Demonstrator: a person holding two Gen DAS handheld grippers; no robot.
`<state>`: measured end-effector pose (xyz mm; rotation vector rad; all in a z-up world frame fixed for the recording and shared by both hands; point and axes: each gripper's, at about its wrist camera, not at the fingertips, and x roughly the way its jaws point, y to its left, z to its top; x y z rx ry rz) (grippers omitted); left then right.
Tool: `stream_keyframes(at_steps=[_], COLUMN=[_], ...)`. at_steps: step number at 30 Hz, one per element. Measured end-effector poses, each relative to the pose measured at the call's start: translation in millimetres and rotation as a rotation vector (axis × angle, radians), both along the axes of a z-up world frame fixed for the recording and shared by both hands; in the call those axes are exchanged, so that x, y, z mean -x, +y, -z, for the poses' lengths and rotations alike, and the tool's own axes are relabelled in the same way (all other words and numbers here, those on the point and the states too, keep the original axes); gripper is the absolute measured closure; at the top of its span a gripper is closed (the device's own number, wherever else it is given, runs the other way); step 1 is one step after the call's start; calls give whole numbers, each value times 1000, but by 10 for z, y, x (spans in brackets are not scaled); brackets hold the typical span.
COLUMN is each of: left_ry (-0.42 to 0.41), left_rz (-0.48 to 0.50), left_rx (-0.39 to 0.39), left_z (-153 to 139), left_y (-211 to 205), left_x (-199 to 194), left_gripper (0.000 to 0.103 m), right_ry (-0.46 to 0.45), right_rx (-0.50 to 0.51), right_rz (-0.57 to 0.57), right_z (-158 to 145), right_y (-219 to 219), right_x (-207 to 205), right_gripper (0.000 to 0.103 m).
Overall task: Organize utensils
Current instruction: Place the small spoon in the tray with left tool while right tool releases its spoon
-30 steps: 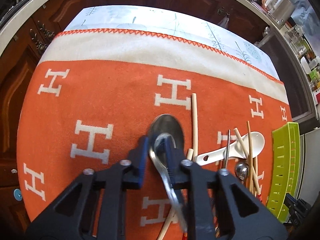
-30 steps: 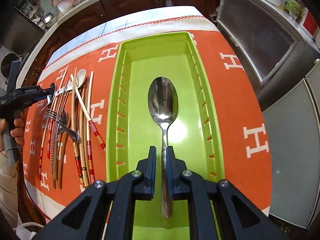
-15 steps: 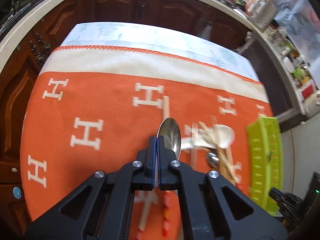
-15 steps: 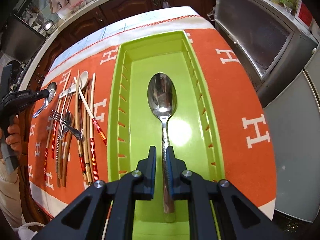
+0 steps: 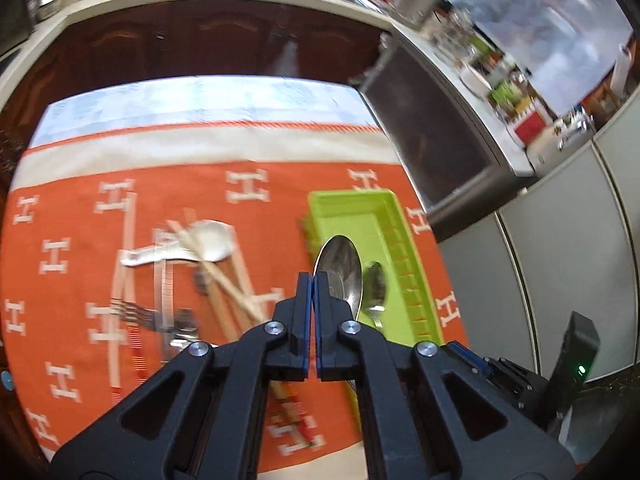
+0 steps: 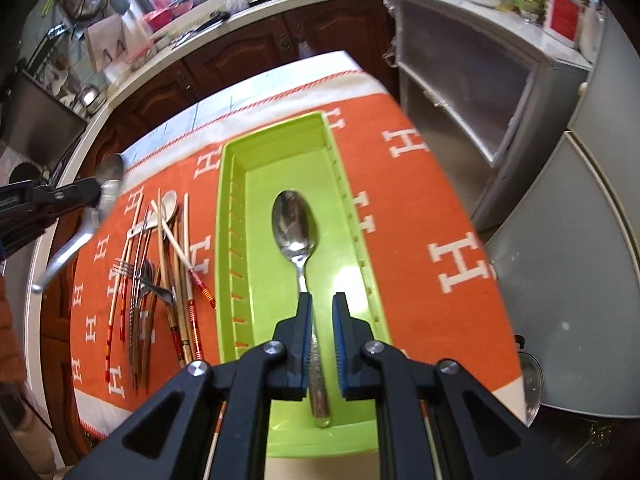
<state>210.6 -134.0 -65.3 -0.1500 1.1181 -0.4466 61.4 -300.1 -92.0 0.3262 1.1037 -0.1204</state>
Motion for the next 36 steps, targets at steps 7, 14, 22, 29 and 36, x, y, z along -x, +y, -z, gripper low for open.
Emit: stream_keyframes(at_steps=[7, 14, 22, 29, 36], left_ry=[54, 58, 62, -20, -85], left_rz=[64, 118, 129, 145, 147], left_rx=[-78, -158, -126, -119, -81], left_z=[472, 854, 824, 537, 203], left_y=[-774, -1048, -909, -684, -245], left_x=[138, 185, 193, 327, 464], left_gripper=[103, 103, 95, 88, 88], right_ry=[0, 9, 5, -29, -165], right_rx=[52, 59, 58, 49, 20], right_rz=[58, 94, 100, 97, 106], right_z=[-40, -18, -40, -142, -373], right_y=[-111, -197, -183, -158, -73], right_x=[126, 190, 201, 233, 319], right_gripper=[93, 93, 93, 93, 93])
